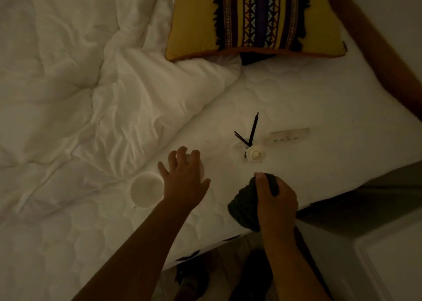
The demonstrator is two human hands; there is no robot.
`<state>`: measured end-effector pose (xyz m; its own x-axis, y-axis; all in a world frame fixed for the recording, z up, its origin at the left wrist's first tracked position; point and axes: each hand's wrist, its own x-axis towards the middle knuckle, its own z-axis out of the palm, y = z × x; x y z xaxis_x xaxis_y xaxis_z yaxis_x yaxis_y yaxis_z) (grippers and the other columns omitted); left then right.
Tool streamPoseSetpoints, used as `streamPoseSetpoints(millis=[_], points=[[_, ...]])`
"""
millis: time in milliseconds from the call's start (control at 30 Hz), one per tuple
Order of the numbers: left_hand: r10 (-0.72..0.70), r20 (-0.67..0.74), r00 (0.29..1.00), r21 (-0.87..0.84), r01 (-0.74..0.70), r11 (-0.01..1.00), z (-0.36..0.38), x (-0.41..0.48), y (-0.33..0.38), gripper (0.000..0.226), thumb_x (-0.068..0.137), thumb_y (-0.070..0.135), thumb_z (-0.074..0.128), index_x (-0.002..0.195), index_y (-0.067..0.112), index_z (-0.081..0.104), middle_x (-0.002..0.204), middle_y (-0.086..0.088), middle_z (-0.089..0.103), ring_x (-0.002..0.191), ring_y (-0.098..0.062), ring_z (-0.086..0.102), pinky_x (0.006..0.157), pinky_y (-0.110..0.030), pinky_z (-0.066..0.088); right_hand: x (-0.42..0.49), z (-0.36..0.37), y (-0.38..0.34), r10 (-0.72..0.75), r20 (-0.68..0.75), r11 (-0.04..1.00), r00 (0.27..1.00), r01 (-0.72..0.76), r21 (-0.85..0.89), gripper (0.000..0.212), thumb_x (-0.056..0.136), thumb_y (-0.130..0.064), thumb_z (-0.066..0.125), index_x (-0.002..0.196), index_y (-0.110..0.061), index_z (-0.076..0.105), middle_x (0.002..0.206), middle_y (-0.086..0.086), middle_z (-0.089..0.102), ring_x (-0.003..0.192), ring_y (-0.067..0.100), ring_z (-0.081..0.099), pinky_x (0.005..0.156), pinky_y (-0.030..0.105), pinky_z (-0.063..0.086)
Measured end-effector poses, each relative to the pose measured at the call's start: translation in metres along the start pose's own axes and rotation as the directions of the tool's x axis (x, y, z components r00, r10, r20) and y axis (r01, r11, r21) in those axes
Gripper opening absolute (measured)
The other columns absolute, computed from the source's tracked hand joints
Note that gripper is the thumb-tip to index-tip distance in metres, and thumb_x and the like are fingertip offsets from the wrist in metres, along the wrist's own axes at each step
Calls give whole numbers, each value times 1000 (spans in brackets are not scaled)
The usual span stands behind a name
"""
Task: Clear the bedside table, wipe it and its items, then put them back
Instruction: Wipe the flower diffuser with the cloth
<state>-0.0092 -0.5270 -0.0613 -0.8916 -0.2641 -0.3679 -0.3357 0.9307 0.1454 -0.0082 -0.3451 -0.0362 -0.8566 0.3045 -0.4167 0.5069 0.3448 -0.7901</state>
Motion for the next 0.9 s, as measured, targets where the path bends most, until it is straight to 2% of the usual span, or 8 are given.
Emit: streamPoseSetpoints(millis=[133,267,400,500,567,667,800,900], points=[[101,-59,993,24,-100,995,-10,5,31,74,85,56,56,145,25,27,160,-6,11,149,-33,3,116,-59,3,16,-20,-1,-103,-4,987,995,101,-123,32,91,-33,61,69,-10,57,62,-2,54,60,11,52,67,28,41],[170,21,985,-412,-146,899,2,27,68,79,83,39,70,147,19,29,154,-3,30,142,-23,27,118,-41,27,28,-35,8,-101,34,976,994,105,-189,33,90,-36,61,73,-8,58,65,-1,54,63,15,53,69,27,40],[207,12,978,-480,-176,859,20,43,95,79,76,39,77,142,23,37,141,1,46,129,-21,42,107,-40,39,29,-51,20,-2,82,994,997,11,-107,31,90,-38,62,76,-9,60,72,0,60,69,13,57,72,29,45],[125,-76,989,-558,-146,817,29,55,108,44,81,30,73,122,21,57,117,1,62,109,-20,58,91,-35,50,27,-58,27,63,104,994,993,-53,-90,30,90,-38,62,77,-11,61,74,-1,61,72,10,58,74,27,42],[-2,-39,999,-715,-26,698,28,57,112,24,87,24,68,110,23,62,98,11,65,95,-12,64,79,-19,55,25,-61,30,78,114,995,990,-69,-75,30,90,-37,62,78,-10,62,74,0,63,72,10,59,73,27,43],[-139,7,990,-817,86,570,20,55,114,18,86,18,69,102,25,62,80,24,56,73,8,57,56,-5,45,22,-65,28,60,97,998,993,-57,-38,30,89,-39,62,78,-10,62,75,0,64,73,11,60,71,26,45],[-91,36,995,-773,85,628,5,45,110,14,89,28,66,102,23,64,94,10,67,89,-7,65,74,-16,45,28,-68,12,-21,44,1000,999,22,-11,30,88,-40,61,84,-10,65,78,-1,64,75,10,61,70,22,45],[17,85,996,-829,61,556,-11,24,115,15,91,24,62,106,24,64,106,6,71,100,-6,66,90,-23,50,33,-69,-8,-163,-25,986,986,162,-37,26,89,-36,62,97,-12,68,86,-7,64,79,1,59,76,12,46]])
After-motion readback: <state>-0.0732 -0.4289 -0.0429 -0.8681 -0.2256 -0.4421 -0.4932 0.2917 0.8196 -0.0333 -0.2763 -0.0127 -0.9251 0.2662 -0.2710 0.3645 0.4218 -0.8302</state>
